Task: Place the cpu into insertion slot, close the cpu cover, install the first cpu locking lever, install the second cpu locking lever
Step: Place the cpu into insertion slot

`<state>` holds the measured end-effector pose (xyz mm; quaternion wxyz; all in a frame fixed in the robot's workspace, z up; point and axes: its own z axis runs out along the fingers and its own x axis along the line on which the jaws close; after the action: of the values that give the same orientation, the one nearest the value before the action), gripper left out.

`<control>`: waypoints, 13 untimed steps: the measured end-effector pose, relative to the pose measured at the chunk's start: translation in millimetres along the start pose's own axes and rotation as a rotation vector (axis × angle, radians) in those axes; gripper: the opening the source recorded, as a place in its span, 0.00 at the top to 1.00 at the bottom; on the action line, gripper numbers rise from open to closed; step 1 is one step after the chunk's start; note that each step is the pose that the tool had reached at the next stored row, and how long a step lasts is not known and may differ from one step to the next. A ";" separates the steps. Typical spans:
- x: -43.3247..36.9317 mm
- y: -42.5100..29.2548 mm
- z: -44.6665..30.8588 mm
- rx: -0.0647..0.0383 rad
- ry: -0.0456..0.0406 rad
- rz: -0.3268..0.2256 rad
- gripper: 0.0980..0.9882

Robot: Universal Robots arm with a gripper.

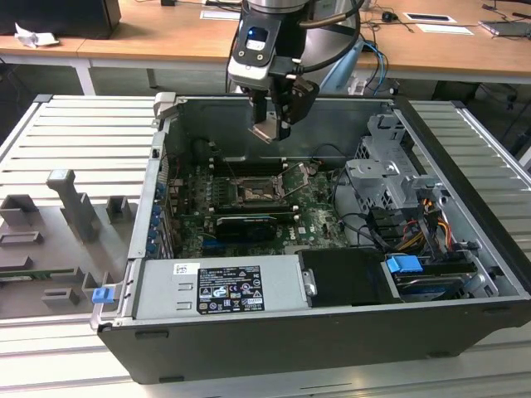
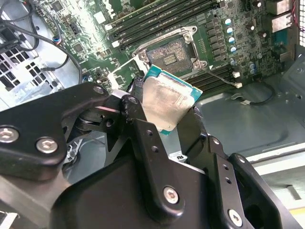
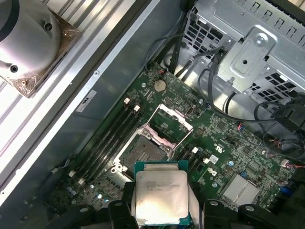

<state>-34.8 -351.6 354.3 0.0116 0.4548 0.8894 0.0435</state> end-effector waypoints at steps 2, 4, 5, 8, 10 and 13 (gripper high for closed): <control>0.0 0.0 0.1 0.000 -0.0013 0.014 0.52; 0.0 0.0 0.3 -0.001 -0.0036 0.041 0.52; 0.0 0.0 0.3 -0.001 -0.0045 0.051 0.52; 0.0 -0.1 0.6 -0.002 -0.0076 0.085 0.52; 0.0 -0.1 0.7 -0.002 -0.0085 0.096 0.52; 0.0 -0.1 1.0 -0.002 -0.0100 0.113 0.52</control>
<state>-34.8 -351.6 353.3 0.0140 0.5044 0.8623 0.0427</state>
